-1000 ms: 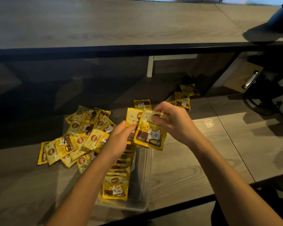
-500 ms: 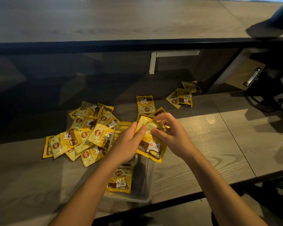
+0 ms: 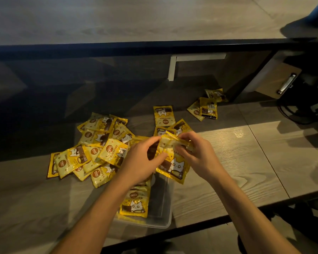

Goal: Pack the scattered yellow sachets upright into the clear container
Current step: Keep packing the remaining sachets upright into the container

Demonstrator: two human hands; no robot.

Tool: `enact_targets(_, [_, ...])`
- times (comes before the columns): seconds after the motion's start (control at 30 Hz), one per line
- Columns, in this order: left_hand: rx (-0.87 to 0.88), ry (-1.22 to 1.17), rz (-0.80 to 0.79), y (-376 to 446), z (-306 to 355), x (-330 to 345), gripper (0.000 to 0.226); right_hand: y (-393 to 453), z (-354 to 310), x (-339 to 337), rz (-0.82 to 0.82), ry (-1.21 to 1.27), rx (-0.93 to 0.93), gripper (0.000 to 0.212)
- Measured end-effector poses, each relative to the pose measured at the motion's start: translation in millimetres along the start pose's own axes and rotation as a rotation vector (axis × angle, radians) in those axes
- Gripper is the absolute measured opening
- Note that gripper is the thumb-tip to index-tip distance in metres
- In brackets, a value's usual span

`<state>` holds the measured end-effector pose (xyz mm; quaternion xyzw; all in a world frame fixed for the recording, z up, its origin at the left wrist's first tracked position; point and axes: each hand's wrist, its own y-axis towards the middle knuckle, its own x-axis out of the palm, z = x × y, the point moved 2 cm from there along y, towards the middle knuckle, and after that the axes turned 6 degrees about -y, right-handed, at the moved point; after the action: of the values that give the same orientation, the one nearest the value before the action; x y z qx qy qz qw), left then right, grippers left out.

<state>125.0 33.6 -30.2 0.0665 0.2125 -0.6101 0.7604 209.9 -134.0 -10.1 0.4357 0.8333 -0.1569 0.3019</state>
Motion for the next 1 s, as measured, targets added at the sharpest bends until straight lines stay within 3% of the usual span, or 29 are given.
enact_targets(0.2, [0.012,0.017,0.121,5.8,-2.8,-4.4,0.032,13.1,-3.3,-2.4,0.012,-0.19,-0.143,0.016])
enact_targets(0.53, [0.076,0.016,0.213,6.5,-15.5,-8.2,0.021,24.1,-8.0,-12.7,-0.03,-0.273,-0.18,0.011])
enact_targets(0.7, [0.116,-0.06,0.254,-2.4,-18.2,-19.3,0.017,18.7,-17.1,-17.0,-0.025,-0.197,-0.156,0.012])
enact_targets(0.83, [0.124,-0.146,0.182,-15.9,-17.5,-27.9,0.019,7.2,-34.4,-17.6,-0.086,-0.129,-0.164,0.018])
enact_targets(1.0, [0.105,-0.244,0.04,-35.9,-15.1,-32.3,0.032,-8.7,-49.7,4.2,-0.192,-0.064,-0.199,0.01])
